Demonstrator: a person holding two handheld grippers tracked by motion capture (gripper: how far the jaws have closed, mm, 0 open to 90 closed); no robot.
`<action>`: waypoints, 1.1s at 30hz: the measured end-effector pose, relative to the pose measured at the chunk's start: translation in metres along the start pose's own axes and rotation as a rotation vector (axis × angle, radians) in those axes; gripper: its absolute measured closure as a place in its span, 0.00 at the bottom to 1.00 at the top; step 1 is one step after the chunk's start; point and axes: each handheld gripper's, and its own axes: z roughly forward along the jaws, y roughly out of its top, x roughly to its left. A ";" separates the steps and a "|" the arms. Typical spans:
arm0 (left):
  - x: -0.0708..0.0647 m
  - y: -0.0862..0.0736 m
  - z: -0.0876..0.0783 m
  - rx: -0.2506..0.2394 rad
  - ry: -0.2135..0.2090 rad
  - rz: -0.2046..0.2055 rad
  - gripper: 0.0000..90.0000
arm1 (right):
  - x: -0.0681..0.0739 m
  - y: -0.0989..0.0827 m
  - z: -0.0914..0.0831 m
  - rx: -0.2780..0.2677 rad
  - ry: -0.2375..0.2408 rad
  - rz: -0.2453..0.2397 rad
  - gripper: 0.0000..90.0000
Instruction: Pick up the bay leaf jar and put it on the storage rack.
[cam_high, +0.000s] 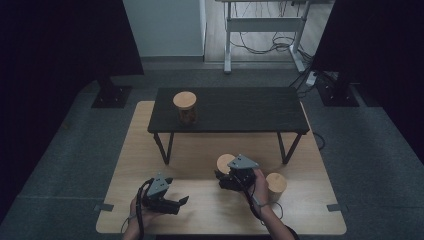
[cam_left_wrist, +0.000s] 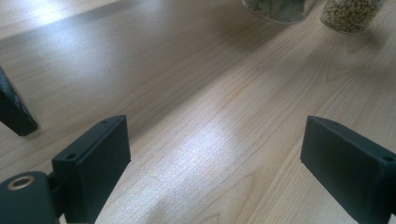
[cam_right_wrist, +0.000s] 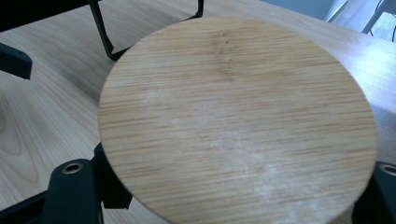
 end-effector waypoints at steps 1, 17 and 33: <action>0.000 0.000 0.000 0.000 0.000 0.000 0.09 | 0.000 0.000 -0.001 -0.002 0.002 0.000 0.28; -0.001 0.000 0.001 0.003 -0.002 0.001 0.09 | -0.001 0.007 -0.024 -0.045 0.029 0.001 0.28; -0.001 0.000 0.001 0.006 -0.001 0.002 0.09 | -0.007 0.005 -0.044 -0.076 0.048 0.038 0.28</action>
